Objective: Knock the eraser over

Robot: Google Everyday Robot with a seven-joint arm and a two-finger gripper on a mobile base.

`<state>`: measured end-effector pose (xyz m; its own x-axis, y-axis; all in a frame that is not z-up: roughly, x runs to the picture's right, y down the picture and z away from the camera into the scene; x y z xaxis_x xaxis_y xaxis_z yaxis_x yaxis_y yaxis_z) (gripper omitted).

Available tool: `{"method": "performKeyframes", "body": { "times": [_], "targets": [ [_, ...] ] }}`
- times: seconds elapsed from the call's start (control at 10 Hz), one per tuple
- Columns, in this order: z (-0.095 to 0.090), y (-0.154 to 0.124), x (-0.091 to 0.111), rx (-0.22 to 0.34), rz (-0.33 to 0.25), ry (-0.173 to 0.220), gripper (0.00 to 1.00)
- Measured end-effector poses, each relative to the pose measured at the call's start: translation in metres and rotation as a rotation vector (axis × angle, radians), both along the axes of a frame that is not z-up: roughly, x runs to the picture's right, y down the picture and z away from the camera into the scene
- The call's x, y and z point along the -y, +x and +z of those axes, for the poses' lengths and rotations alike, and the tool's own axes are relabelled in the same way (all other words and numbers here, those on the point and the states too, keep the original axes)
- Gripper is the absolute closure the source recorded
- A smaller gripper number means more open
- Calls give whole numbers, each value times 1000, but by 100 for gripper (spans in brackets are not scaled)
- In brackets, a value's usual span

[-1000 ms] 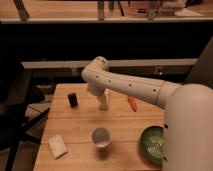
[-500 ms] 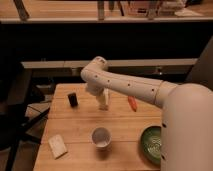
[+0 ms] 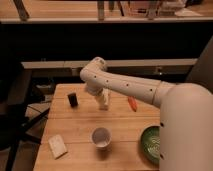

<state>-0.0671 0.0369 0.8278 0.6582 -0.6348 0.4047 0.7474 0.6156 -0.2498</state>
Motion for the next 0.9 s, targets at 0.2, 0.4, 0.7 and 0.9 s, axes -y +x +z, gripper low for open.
{"method": "performKeyframes", "body": {
  "times": [0.2,0.4,0.7,0.9],
  "targets": [
    [1,-6,0,11,-6,2,20],
    [3,-10,0,21,-13,3,20],
    [5,-12,1,31,-20,6,20],
    [7,-16,1,40,-27,9,20]
  ]
}}
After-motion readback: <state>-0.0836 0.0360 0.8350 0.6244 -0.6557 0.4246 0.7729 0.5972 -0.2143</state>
